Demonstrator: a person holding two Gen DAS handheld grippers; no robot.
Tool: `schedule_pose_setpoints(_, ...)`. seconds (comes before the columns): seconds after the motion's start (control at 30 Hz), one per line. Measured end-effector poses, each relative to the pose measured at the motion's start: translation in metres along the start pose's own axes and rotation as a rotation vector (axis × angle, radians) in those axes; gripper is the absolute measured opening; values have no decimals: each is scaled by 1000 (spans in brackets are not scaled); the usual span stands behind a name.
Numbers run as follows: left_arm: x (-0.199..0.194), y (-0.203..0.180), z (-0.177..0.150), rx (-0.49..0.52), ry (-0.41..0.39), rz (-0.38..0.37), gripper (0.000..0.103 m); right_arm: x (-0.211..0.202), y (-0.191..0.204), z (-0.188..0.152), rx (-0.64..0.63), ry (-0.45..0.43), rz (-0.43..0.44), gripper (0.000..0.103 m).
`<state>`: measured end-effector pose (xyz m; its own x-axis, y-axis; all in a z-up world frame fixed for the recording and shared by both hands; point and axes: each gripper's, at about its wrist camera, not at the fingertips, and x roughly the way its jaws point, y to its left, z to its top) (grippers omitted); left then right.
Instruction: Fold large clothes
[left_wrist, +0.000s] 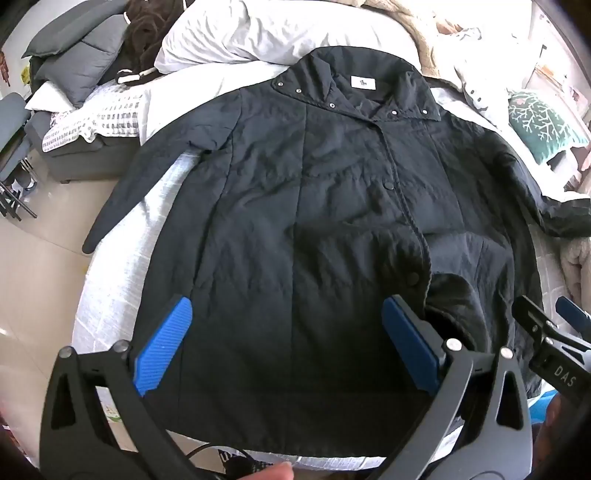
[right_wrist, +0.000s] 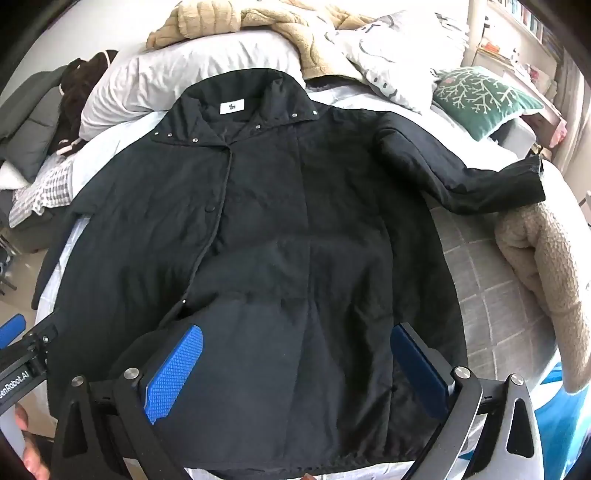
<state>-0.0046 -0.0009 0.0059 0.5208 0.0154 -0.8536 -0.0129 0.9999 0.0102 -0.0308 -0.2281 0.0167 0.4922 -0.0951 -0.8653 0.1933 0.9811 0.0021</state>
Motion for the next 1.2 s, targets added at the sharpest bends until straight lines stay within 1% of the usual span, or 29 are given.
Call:
schedule_pose_setpoints(0.1, -1, -1, 0, 3, 1, -1, 103, 1, 5, -3, -10, -9, -15, 103)
schedule_pose_setpoints(1.2, 2, 0, -3, 4, 17, -17, 103, 7, 3, -1, -10, 14, -5, 103)
